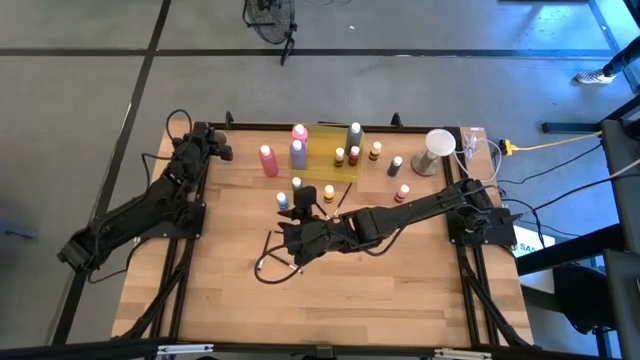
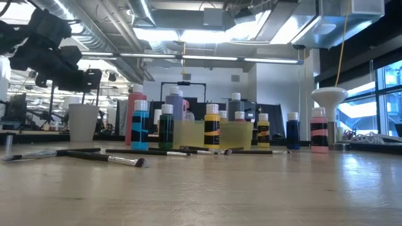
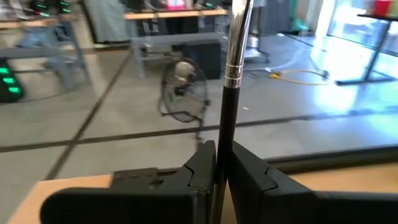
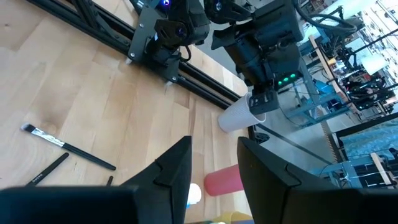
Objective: Pick & Place Paint Supplies
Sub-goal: Put the silver paintbrush into the white cup, then put the small pink paint bottle into the yellow bin
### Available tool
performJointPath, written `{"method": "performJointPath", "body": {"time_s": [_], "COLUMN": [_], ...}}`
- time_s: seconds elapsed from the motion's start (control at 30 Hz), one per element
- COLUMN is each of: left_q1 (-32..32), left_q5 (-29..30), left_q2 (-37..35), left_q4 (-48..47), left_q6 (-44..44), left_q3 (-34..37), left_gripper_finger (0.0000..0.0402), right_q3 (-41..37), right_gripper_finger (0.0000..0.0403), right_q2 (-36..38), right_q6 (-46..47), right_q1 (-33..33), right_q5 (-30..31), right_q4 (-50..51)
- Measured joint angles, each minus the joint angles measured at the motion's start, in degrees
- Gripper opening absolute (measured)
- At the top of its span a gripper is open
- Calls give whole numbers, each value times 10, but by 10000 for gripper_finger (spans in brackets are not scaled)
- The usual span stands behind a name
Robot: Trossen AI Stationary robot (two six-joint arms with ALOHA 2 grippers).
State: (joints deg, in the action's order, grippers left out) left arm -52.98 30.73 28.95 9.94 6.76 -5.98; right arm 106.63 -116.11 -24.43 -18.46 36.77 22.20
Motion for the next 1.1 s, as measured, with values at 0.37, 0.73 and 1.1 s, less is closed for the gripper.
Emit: {"method": "performJointPath", "body": {"time_s": [0.37, 0.73, 1.1], "left_q1": [-22, -23, -22], "left_q5": [-50, -65, -115], "left_q2": [33, 35, 1], "left_q4": [11, 14, 19], "left_q6": [-14, -15, -68], "left_q3": [0, 0, 0], "left_gripper_finger": [37, 111, 161], "right_q3": [0, 0, 0], "right_gripper_finger": [130, 130, 130], "right_q2": [0, 0, 0], "right_q6": [6, 13, 17], "right_q1": [0, 0, -2], "right_q5": [0, 0, 23], "right_q4": [7, 15, 21]}}
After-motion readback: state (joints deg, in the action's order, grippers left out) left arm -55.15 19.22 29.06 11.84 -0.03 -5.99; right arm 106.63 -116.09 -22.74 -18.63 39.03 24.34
